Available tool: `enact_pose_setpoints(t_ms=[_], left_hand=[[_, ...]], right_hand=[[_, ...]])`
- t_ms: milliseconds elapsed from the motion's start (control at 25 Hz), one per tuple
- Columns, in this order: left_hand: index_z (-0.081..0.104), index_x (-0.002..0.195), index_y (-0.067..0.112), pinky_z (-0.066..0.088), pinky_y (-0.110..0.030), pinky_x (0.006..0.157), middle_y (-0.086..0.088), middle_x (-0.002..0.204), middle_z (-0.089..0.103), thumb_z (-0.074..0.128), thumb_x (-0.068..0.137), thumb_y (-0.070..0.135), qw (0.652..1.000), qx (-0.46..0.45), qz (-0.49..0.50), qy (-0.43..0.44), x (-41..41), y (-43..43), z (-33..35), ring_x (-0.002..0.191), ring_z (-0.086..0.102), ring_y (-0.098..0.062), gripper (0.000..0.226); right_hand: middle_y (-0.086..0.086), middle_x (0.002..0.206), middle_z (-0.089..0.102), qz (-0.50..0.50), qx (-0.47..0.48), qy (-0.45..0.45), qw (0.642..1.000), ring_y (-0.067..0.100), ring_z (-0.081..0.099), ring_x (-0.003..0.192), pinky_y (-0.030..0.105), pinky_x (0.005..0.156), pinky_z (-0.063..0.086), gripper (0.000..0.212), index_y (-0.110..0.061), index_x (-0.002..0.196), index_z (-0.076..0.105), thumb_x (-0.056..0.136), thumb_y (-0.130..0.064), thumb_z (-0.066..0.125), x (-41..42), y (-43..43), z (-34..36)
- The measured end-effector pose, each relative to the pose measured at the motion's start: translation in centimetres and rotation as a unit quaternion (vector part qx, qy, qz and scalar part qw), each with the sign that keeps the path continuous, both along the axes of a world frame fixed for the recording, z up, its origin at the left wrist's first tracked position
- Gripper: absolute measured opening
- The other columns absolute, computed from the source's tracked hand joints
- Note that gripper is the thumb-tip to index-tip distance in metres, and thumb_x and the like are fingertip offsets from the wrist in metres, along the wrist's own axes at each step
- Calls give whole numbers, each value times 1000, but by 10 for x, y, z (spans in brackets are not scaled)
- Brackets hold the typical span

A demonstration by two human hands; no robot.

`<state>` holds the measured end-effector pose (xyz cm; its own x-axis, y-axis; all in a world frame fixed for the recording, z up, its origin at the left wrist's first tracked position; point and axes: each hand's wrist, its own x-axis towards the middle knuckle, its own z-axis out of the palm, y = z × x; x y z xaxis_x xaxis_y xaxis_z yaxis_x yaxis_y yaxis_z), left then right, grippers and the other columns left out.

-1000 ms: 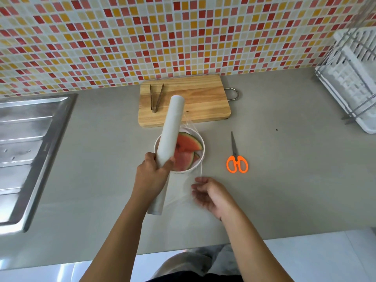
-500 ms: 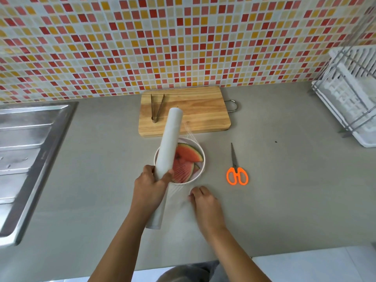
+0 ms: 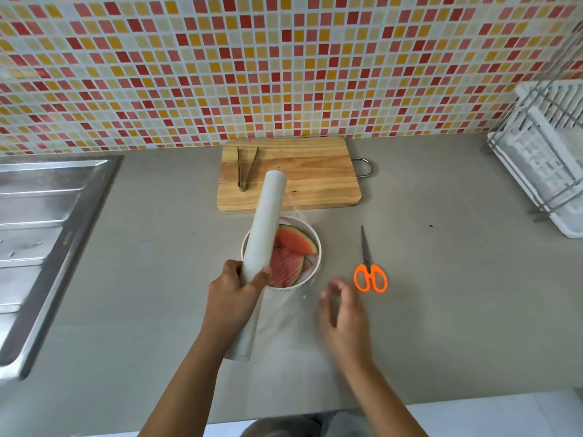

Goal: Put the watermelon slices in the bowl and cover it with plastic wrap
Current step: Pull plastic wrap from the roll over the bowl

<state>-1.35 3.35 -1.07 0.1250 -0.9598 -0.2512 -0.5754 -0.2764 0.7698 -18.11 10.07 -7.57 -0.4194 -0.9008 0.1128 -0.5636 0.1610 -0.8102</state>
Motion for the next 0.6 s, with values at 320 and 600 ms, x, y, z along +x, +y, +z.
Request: enact_pose_setpoints(t_ms=[320,600], left_hand=[[51,97,18,37,-23,54,9,84,58,64,81,46,1000,10,-9,-1,1,2,2,75,54,-5,35],[44,93,17,33,-19,49,9,78,55,60,84,46,1000,-12,-8,-20,0,1,2,67,54,-3,34]], right_hand=[[-6,151,28,-29,-13,-408,912,5,26,136,17,106,23,68,-24,143,28,88,-59,12,12,-86,14],[4,115,62,-67,-29,-443,894,14,61,104,20,81,50,38,-22,116,57,101,-33,23,22,-106,-6]])
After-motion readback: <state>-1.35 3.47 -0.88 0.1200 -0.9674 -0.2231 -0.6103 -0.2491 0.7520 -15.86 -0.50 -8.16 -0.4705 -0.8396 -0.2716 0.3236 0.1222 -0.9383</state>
